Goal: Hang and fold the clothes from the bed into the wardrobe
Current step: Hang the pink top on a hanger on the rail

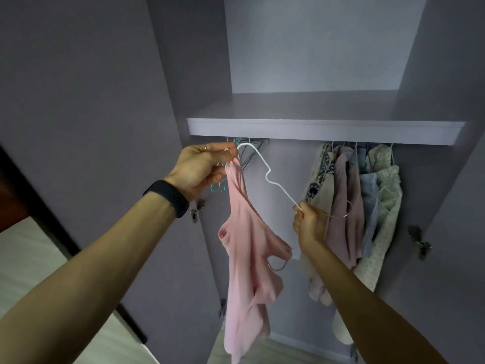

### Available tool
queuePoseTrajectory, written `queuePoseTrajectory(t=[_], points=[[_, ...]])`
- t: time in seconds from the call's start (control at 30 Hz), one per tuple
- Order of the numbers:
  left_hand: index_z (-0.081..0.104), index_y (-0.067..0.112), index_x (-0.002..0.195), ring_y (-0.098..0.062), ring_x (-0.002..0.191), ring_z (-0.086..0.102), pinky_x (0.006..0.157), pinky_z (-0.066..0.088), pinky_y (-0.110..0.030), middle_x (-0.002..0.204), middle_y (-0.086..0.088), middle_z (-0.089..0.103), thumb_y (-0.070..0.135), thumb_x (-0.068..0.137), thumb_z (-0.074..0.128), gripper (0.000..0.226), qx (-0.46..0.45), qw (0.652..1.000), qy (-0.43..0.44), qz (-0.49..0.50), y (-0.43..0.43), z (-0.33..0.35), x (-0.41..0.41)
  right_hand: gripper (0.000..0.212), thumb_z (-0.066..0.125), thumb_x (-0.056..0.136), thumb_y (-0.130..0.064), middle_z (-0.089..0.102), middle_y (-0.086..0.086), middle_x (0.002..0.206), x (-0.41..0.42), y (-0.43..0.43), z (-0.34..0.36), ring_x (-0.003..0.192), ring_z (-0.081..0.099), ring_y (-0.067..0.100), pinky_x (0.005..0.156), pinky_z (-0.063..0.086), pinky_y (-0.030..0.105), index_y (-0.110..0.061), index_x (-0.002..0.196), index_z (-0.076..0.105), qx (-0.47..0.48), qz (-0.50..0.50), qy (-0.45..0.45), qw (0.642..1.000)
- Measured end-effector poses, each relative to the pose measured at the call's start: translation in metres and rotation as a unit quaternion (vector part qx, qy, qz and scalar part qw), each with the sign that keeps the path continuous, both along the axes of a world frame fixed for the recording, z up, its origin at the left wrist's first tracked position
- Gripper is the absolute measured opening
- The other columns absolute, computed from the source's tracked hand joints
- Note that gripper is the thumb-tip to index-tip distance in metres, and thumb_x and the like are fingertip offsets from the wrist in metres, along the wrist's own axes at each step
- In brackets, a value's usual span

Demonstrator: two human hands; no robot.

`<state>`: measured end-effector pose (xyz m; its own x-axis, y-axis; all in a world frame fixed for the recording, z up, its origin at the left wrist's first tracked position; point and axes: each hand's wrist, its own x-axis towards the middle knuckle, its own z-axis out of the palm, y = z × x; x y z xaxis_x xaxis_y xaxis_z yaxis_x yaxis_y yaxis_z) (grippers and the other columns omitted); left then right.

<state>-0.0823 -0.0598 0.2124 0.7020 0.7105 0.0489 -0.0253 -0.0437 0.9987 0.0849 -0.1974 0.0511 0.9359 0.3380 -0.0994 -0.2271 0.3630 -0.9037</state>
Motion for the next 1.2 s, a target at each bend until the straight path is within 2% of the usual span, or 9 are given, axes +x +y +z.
queuePoseTrajectory(t=[0.2, 0.33, 0.4, 0.5, 0.7, 0.77, 0.87, 1.03, 1.2], points=[[0.076, 0.022, 0.092, -0.005, 0.058, 0.063, 0.059, 0.054, -0.018, 0.086, -0.002, 0.073, 0.01, 0.087, 0.075, 0.013, 0.164, 0.975, 0.04, 0.144, 0.025, -0.01, -0.024, 0.029, 0.058, 0.071, -0.019, 0.026, -0.001, 0.055, -0.005, -0.004, -0.002, 0.054, 0.023, 0.013, 0.053, 0.022, 0.03, -0.019, 0.05, 0.038, -0.132, 0.025, -0.211, 0.968], [0.076, 0.02, 0.099, -0.016, 0.076, 0.073, 0.085, 0.059, -0.032, 0.093, 0.003, 0.076, 0.012, 0.09, 0.065, 0.016, 0.366, 0.899, 0.169, 0.172, 0.038, -0.023, -0.036, 0.044, 0.065, 0.08, -0.016, 0.021, -0.012, 0.057, 0.008, -0.003, 0.024, 0.048, 0.021, 0.006, 0.047, 0.024, 0.028, -0.015, 0.051, 0.032, -0.272, 0.063, -0.365, 0.888], [0.073, 0.029, 0.106, -0.025, 0.084, 0.072, 0.083, 0.056, -0.034, 0.098, 0.002, 0.076, 0.022, 0.092, 0.06, 0.02, 0.453, 0.84, 0.244, 0.175, 0.037, -0.028, -0.038, 0.048, 0.067, 0.078, -0.016, 0.015, -0.004, 0.056, 0.007, -0.002, 0.046, 0.046, 0.02, 0.007, 0.043, 0.021, 0.022, -0.015, 0.05, 0.029, -0.327, 0.099, -0.437, 0.832], [0.07, 0.04, 0.101, -0.035, 0.092, 0.065, 0.069, 0.044, -0.031, 0.103, 0.0, 0.072, 0.035, 0.089, 0.055, 0.02, 0.536, 0.76, 0.325, 0.172, 0.029, -0.034, -0.032, 0.037, 0.064, 0.072, -0.027, 0.017, -0.004, 0.05, 0.002, 0.005, 0.082, 0.047, 0.02, 0.008, 0.042, 0.023, 0.018, -0.011, 0.051, 0.037, -0.308, 0.091, -0.482, 0.815], [0.068, 0.038, 0.076, -0.026, 0.089, 0.066, 0.075, 0.051, -0.031, 0.086, 0.008, 0.071, 0.036, 0.089, 0.061, 0.015, 0.43, 0.862, 0.236, 0.126, 0.027, -0.044, -0.016, 0.03, 0.066, 0.076, -0.036, 0.046, -0.003, 0.048, -0.003, 0.023, 0.133, 0.059, 0.048, 0.02, 0.054, 0.039, 0.027, -0.016, 0.054, 0.061, -0.518, 0.227, -0.537, 0.626], [0.074, 0.034, 0.093, -0.016, 0.09, 0.068, 0.082, 0.053, -0.027, 0.095, 0.009, 0.074, 0.037, 0.092, 0.064, 0.01, 0.397, 0.889, 0.206, 0.098, 0.03, -0.053, -0.015, 0.029, 0.066, 0.074, -0.033, 0.043, -0.002, 0.045, 0.001, 0.022, 0.143, 0.054, 0.044, 0.017, 0.05, 0.037, 0.025, -0.017, 0.051, 0.058, -0.499, 0.206, -0.53, 0.654], [0.075, 0.037, 0.083, 0.001, 0.071, 0.063, 0.064, 0.047, -0.016, 0.085, 0.019, 0.07, 0.05, 0.094, 0.059, 0.024, 0.376, 0.899, 0.225, 0.02, 0.028, -0.065, -0.013, 0.029, 0.063, 0.071, -0.032, 0.03, 0.001, 0.043, 0.012, 0.02, 0.149, 0.045, 0.03, 0.013, 0.042, 0.028, 0.023, -0.019, 0.047, 0.051, -0.414, 0.132, -0.52, 0.736], [0.078, 0.033, 0.08, 0.005, 0.077, 0.064, 0.076, 0.046, -0.013, 0.08, 0.022, 0.072, 0.043, 0.097, 0.061, 0.026, 0.292, 0.933, 0.189, -0.087, 0.02, -0.074, -0.008, 0.03, 0.061, 0.07, -0.03, 0.027, 0.0, 0.042, 0.019, 0.007, 0.136, 0.045, 0.031, 0.012, 0.046, 0.024, 0.026, -0.019, 0.046, 0.048, -0.419, 0.115, -0.518, 0.737], [0.081, 0.021, 0.088, 0.012, 0.049, 0.053, 0.042, 0.036, -0.002, 0.064, 0.024, 0.067, 0.039, 0.088, 0.075, 0.018, 0.272, 0.948, 0.143, -0.082, 0.021, -0.065, -0.012, 0.038, 0.063, 0.072, -0.024, 0.02, -0.006, 0.045, 0.035, -0.01, 0.128, 0.047, 0.021, 0.01, 0.05, 0.022, 0.027, -0.015, 0.044, 0.039, -0.392, 0.117, -0.484, 0.774]])
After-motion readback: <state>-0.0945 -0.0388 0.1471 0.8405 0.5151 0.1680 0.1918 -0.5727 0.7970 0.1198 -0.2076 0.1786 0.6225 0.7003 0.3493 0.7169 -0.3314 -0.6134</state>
